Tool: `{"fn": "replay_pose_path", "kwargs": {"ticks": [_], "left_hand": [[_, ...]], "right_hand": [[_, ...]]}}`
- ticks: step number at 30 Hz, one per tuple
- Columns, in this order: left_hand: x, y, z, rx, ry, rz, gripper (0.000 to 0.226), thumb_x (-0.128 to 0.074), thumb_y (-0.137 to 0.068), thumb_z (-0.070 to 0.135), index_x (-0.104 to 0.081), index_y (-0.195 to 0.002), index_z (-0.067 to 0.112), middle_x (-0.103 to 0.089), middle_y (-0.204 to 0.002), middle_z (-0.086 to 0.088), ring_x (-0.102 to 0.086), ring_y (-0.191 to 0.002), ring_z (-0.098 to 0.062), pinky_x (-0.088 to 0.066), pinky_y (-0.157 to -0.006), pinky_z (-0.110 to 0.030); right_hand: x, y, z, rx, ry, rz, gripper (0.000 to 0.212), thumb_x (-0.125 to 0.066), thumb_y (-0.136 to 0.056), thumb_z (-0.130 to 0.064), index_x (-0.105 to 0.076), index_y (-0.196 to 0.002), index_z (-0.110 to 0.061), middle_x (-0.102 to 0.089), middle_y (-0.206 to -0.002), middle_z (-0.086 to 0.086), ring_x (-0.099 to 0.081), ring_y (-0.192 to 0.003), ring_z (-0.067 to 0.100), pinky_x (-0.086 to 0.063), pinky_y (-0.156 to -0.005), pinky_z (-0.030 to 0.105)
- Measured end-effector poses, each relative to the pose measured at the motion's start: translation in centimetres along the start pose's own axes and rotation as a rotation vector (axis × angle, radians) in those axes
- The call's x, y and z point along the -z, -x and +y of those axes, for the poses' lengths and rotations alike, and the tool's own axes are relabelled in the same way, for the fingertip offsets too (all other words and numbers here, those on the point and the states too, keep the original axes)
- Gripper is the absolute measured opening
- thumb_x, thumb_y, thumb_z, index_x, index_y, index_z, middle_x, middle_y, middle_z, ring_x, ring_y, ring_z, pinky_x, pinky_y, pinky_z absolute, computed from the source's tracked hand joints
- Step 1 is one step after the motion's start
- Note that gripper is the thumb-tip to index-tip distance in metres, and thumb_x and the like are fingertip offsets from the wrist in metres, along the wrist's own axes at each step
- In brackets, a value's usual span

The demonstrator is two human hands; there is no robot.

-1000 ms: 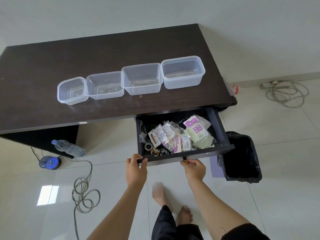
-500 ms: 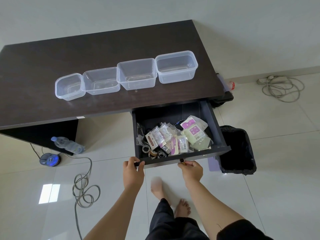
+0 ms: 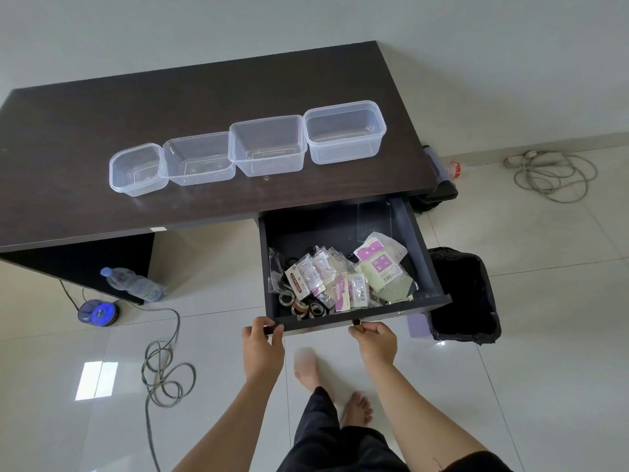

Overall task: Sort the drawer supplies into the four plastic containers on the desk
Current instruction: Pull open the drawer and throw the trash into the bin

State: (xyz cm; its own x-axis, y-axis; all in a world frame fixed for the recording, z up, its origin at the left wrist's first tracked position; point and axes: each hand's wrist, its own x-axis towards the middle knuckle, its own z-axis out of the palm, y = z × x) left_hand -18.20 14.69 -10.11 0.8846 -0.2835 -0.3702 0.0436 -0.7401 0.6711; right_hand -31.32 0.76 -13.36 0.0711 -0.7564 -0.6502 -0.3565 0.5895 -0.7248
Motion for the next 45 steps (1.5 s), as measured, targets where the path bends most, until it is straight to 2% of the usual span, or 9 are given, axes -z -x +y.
{"fn": "replay_pose_path", "kwargs": {"ticks": [5,13,18,23,27,30,35,42,45], "left_hand": [[0.2,0.1,1.2,-0.001,0.002,0.04,0.033,-0.064,-0.088,0.021,-0.051,-0.117,0.011,-0.045,-0.124,-0.01,-0.053,-0.082,-0.02,-0.043,-0.08,-0.028],[-0.4,-3.2,5.0,-0.102,-0.022,0.038,0.064,-0.065,-0.088,0.023,-0.033,-0.142,0.011,-0.038,-0.143,-0.008,-0.038,-0.132,-0.026,-0.037,-0.107,-0.038],[-2.6,-5.5,6.4,-0.143,-0.279,-0.057,0.067,-0.061,-0.088,0.037,-0.032,-0.143,0.014,-0.04,-0.146,-0.008,-0.032,-0.137,-0.028,-0.016,-0.117,-0.054],[-4.7,-6.1,7.9,-0.233,-0.523,-0.137,0.066,-0.055,-0.089,0.045,-0.028,-0.145,0.021,-0.034,-0.151,-0.002,-0.014,-0.146,-0.029,-0.002,-0.117,-0.054],[-5.9,-6.8,7.7,-0.292,-0.411,-0.29,0.079,-0.065,-0.084,0.042,-0.021,-0.147,0.023,-0.021,-0.153,-0.003,-0.036,-0.136,-0.026,-0.032,-0.111,-0.04],[-6.4,-8.0,7.5,-0.232,-0.424,-0.35,0.096,-0.069,-0.078,0.051,-0.006,-0.149,0.035,-0.006,-0.158,-0.005,-0.032,-0.138,-0.028,-0.05,-0.092,-0.034],[-7.0,-10.1,7.8,-0.168,-0.57,-0.451,0.111,-0.072,-0.07,0.061,0.01,-0.144,0.05,-0.001,-0.156,-0.01,-0.023,-0.139,-0.034,-0.052,-0.091,-0.041],[-7.7,-11.8,9.0,-0.146,-0.591,-0.484,0.076,-0.072,-0.076,0.048,-0.025,-0.136,0.042,-0.017,-0.139,-0.012,-0.044,-0.118,-0.033,-0.053,-0.067,-0.033],[-7.8,-11.3,9.1,-0.209,-0.613,-0.46,0.059,-0.065,-0.085,0.029,-0.031,-0.132,0.038,-0.023,-0.136,-0.01,-0.044,-0.115,-0.032,-0.055,-0.075,-0.037]], "right_hand": [[1.5,1.1,0.0,0.132,0.1,0.035,0.02,-0.077,-0.076,-0.018,-0.062,-0.086,-0.01,-0.068,-0.088,0.001,-0.065,-0.084,0.017,-0.047,-0.075,0.025],[2.1,0.2,-6.3,0.766,0.274,0.16,0.027,-0.079,-0.074,-0.018,-0.058,-0.089,-0.009,-0.056,-0.088,0.002,-0.053,-0.082,0.019,-0.037,-0.07,0.004],[0.5,-3.5,-10.3,0.65,0.563,0.082,0.061,-0.081,-0.067,-0.036,-0.051,-0.116,-0.016,-0.047,-0.109,0.002,-0.049,-0.102,0.027,-0.048,-0.084,0.039],[-0.9,-7.1,-11.5,0.35,1.032,-0.016,0.118,-0.074,-0.056,-0.071,-0.01,-0.147,-0.033,-0.022,-0.15,0.017,-0.031,-0.134,0.038,-0.029,-0.109,0.053],[-2.3,-8.3,-10.5,0.272,1.202,-0.108,0.128,-0.076,-0.052,-0.071,0.007,-0.145,-0.043,-0.016,-0.152,0.014,-0.023,-0.137,0.038,-0.027,-0.109,0.056],[-2.9,-8.3,-10.2,0.273,1.278,-0.116,0.122,-0.079,-0.055,-0.064,-0.001,-0.146,-0.043,-0.017,-0.146,0.01,-0.025,-0.131,0.035,-0.032,-0.105,0.052],[-3.0,-8.7,-10.0,0.325,1.297,-0.119,0.082,-0.081,-0.067,-0.041,-0.029,-0.131,-0.042,-0.033,-0.13,0.007,-0.038,-0.113,0.03,-0.047,-0.085,0.038],[-2.1,-10.0,-11.1,0.384,1.24,-0.191,0.032,-0.068,-0.081,-0.027,-0.052,-0.108,-0.032,-0.048,-0.115,0.003,-0.054,-0.097,0.028,-0.05,-0.074,0.036],[-1.5,-10.3,-11.6,0.406,1.164,-0.2,0.016,-0.063,-0.086,-0.023,-0.061,-0.101,-0.028,-0.056,-0.108,0.002,-0.06,-0.082,0.023,-0.047,-0.062,0.029]]}}
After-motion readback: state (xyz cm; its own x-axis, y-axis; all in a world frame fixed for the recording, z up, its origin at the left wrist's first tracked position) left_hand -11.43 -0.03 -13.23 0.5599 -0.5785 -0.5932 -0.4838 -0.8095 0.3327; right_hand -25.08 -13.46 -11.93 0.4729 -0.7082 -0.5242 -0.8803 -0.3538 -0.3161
